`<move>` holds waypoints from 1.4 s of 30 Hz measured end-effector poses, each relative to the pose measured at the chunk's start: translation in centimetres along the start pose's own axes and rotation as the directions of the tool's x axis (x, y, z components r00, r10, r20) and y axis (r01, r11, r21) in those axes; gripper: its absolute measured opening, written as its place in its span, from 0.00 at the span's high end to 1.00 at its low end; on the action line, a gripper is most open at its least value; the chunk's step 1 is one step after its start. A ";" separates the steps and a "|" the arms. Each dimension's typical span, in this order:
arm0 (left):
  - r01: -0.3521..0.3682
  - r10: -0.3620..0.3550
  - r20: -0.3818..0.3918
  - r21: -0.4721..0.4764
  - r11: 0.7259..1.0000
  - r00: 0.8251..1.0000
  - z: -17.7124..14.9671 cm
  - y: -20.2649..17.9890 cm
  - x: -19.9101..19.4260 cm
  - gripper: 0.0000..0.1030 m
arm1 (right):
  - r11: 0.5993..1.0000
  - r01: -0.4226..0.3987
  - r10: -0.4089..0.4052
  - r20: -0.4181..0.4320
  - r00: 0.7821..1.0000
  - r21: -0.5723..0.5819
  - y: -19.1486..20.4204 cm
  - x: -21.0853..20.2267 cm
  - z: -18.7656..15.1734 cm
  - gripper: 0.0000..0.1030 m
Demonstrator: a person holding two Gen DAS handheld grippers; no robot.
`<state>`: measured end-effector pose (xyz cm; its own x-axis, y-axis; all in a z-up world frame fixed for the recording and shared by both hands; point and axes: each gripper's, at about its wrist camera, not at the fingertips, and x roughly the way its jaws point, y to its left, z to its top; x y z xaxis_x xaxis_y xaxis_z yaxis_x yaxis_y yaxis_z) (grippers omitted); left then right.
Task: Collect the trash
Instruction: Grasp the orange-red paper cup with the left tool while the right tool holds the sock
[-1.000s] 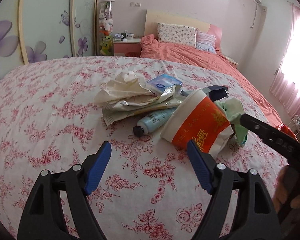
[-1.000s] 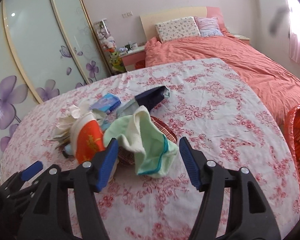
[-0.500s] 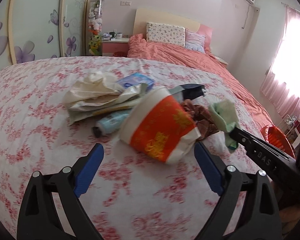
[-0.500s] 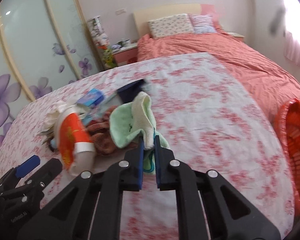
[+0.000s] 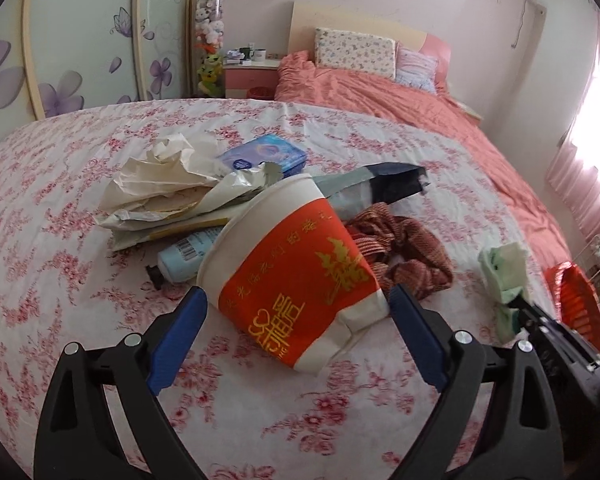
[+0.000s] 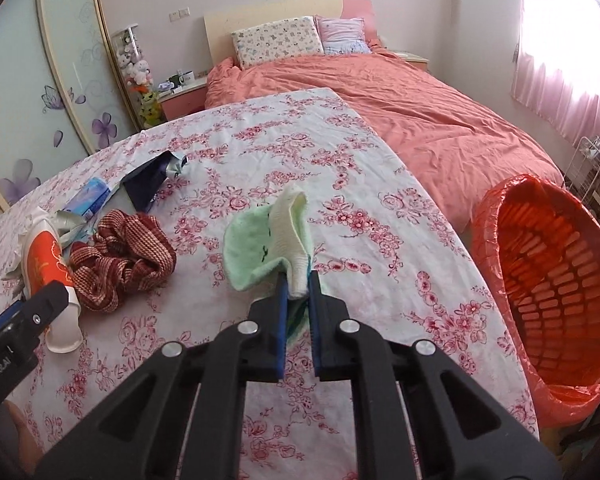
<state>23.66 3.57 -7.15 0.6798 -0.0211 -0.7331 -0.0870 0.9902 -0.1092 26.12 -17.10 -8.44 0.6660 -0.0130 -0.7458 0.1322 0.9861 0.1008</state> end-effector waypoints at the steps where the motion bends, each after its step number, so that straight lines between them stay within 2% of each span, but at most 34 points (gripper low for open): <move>1: -0.004 0.004 -0.003 0.002 1.000 1.000 -0.2 0.5 -0.1 0.11 | 1.000 -0.007 0.007 -0.005 1.000 0.011 -0.3 0.1 0.0 0.90; 10: 0.013 -0.014 -0.034 -0.027 1.000 0.999 -1.4 5.3 -0.9 0.11 | 1.000 -0.007 0.007 -0.024 1.000 0.010 0.0 0.5 0.1 0.90; 15: 0.034 -0.035 -0.023 -0.041 0.999 0.999 -0.7 5.7 -1.0 0.11 | 1.000 -0.002 0.002 -0.029 1.000 0.001 0.2 0.6 0.0 0.89; 24: 0.032 -0.040 -0.082 -0.093 0.995 0.996 -0.5 5.8 0.9 0.11 | 1.000 -0.001 0.001 -0.031 1.000 -0.002 0.3 0.6 0.0 0.88; 26: 0.026 -0.033 -0.074 -0.090 0.996 0.997 -0.5 5.6 1.0 0.13 | 1.000 0.001 -0.001 -0.032 0.999 -0.005 0.4 0.7 0.0 0.88; 30: 0.037 -0.042 -0.068 -0.076 0.996 0.997 -0.4 5.5 1.1 0.23 | 1.000 0.002 -0.002 -0.033 0.999 -0.008 0.4 0.7 -0.1 0.87; 42: 0.030 -0.033 -0.057 -0.043 0.999 0.998 -0.6 6.5 0.7 0.23 | 1.000 0.000 0.000 -0.033 0.999 -0.007 0.4 0.7 -0.1 0.87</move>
<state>23.15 9.92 -8.75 0.6400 -0.0612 -0.7659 -0.0977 0.9823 -0.1601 26.61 -16.72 -8.99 0.6411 -0.0079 -0.7674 0.1275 0.9871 0.0964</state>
